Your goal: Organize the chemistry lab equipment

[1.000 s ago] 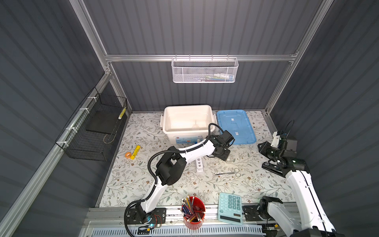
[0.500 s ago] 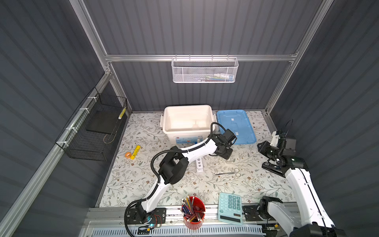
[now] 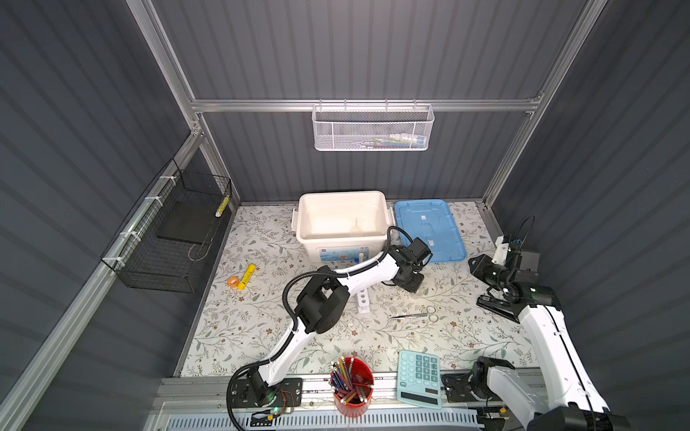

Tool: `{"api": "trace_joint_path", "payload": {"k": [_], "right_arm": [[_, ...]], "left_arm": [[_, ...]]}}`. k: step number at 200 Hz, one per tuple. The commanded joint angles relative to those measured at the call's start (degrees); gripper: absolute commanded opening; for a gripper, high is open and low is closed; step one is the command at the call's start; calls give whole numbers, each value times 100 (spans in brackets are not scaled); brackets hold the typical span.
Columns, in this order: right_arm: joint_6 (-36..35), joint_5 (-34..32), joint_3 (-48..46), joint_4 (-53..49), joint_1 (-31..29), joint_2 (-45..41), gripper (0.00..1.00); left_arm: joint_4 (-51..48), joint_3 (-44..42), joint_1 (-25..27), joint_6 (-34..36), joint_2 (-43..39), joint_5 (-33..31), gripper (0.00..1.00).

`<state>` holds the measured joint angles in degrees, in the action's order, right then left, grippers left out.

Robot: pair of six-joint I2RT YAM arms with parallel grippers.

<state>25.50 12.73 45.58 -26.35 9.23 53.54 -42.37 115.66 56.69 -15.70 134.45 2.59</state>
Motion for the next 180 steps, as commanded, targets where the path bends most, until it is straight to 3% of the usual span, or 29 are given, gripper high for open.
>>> {"api": "trace_joint_path", "payload": {"k": [1, 28, 97, 158, 180], "right_arm": [[16, 98, -100, 160, 17, 0, 29], [13, 89, -109, 181, 15, -1, 29], [23, 142, -124, 209, 16, -19, 29], [22, 140, -118, 227, 17, 7, 29], [22, 146, -120, 227, 16, 7, 28]], "left_arm": [[-261, 191, 49, 132, 118, 42, 24], [-410, 249, 71, 162, 186, -47, 13], [-601, 418, 172, 295, 242, -241, 14], [-702, 508, 185, 390, 189, -419, 0], [-759, 529, 185, 443, 85, -502, 0]]}}
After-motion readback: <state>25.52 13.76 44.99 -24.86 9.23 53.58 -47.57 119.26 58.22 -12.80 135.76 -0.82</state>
